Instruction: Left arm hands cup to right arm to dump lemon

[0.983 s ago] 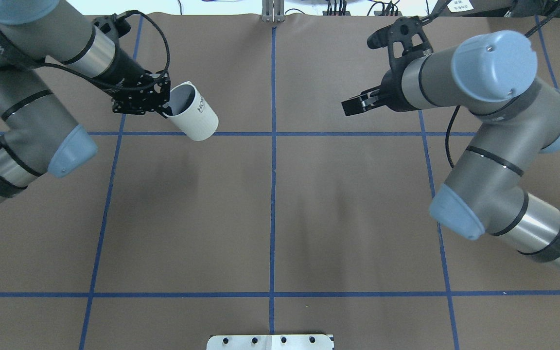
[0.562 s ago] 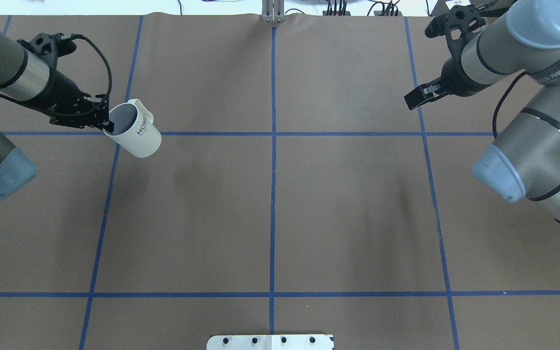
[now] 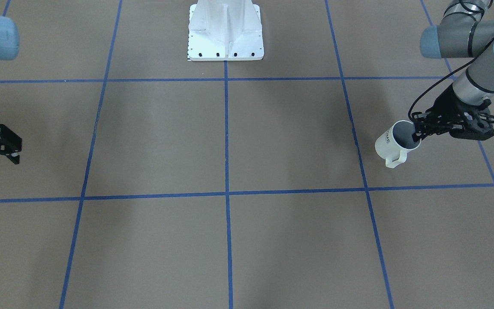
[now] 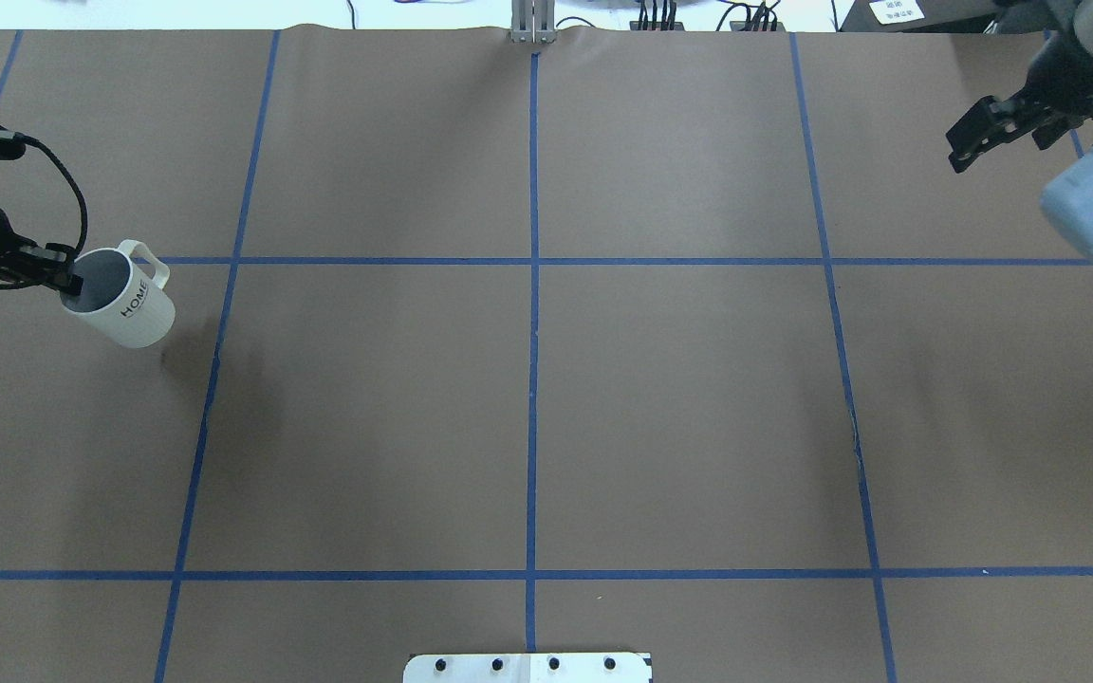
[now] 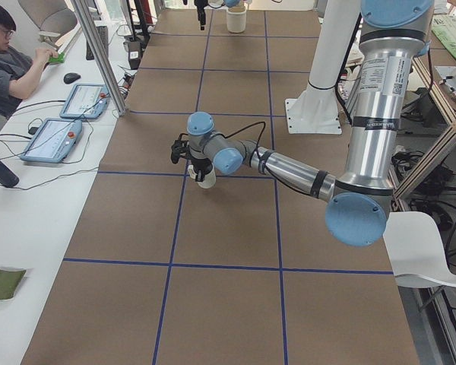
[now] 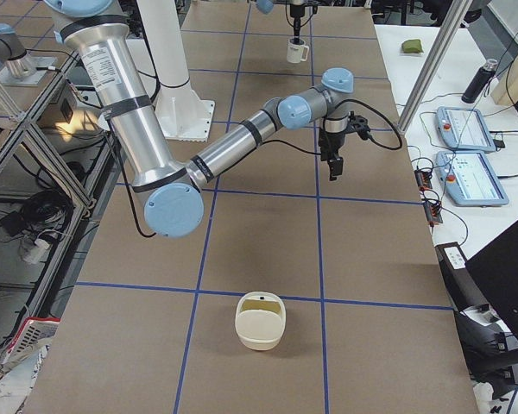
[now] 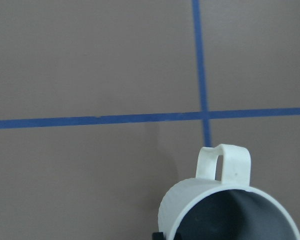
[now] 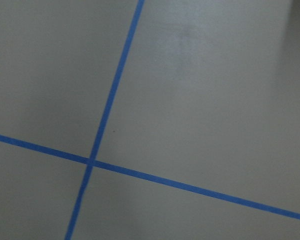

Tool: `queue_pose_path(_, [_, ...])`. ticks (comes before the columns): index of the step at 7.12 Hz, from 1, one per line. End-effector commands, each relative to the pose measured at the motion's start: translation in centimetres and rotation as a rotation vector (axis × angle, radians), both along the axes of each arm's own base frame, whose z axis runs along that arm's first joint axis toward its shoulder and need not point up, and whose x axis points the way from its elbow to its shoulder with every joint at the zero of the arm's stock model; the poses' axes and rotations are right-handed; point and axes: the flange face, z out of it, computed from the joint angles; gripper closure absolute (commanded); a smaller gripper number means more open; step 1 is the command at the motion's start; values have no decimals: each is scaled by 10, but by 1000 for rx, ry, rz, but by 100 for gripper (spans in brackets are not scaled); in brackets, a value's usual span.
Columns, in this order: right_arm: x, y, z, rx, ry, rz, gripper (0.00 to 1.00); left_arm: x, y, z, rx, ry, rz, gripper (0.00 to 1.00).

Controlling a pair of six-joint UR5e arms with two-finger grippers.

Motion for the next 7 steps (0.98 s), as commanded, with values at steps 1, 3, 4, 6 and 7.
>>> queue_pose_path(1, [80, -16, 61, 15, 1, -82, 0, -1, 0, 38, 9, -55, 41, 100])
queue_pose_path(3, [114, -2, 106, -43, 6, -58, 1, 7, -5, 48, -1, -50, 59, 55])
queue_pose_path(4, [119, 7, 121, -65, 10, -50, 1, 5, -3, 48, -5, -49, 58, 1])
queue_pose_path(6, [141, 27, 152, -114, 13, -17, 0, -7, -5, 40, 29, -48, 67, 0])
queue_pose_path(7, [148, 36, 165, -134, 17, -11, 0, -34, -13, 41, 51, -35, 74, 0])
